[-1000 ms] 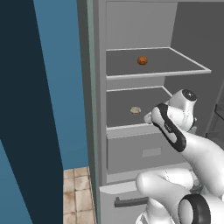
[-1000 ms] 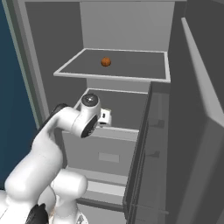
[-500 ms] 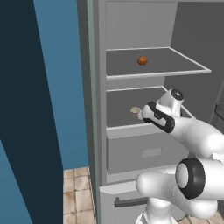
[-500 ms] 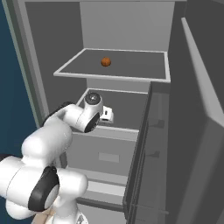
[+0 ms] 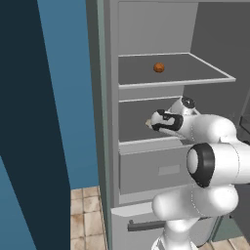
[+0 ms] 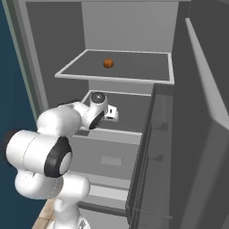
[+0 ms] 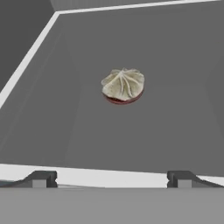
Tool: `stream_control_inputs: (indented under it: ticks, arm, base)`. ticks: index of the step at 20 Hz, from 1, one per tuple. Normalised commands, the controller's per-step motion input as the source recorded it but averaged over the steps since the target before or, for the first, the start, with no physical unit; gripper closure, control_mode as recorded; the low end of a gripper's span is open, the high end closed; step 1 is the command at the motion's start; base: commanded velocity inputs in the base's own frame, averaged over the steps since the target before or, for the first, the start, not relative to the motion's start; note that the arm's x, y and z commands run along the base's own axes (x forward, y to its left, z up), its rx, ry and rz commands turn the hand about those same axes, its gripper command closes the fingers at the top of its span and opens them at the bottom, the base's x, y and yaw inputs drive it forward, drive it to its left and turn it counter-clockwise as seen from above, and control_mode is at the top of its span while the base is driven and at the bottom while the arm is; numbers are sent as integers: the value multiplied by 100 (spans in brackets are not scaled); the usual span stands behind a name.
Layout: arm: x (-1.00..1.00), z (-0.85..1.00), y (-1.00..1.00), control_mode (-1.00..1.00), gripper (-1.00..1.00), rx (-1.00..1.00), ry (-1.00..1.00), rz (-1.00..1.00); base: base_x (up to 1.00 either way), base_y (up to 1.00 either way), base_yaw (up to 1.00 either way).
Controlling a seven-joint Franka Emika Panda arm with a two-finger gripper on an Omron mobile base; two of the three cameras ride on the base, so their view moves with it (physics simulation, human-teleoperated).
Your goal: Move the tangerine and dumpling from the second highest shelf to the top shelf to make space. Then, place the pitcher from the counter on the cleared second highest shelf.
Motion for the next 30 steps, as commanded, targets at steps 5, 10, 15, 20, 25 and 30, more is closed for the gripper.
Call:
stream_control_inputs:
  ticks: [5, 10, 15, 20, 25, 30]
  arm:
    - [46, -14, 0, -100, -100, 0, 0, -1]
    - [38, -26, 0, -100, -100, 0, 0, -1]
    - [35, -34, 0, -100, -100, 0, 0, 0]
    - [40, -24, 0, -100, -100, 0, 0, -1]
    - [40, -22, 0, -100, -100, 0, 0, -1]
    - [40, -21, 0, -100, -100, 0, 0, -1]
  base:
    - [0, 0, 0]
    - [0, 0, 0]
    - [0, 0, 0]
    - [0, 0, 0]
    - [0, 0, 0]
    - [0, 0, 0]
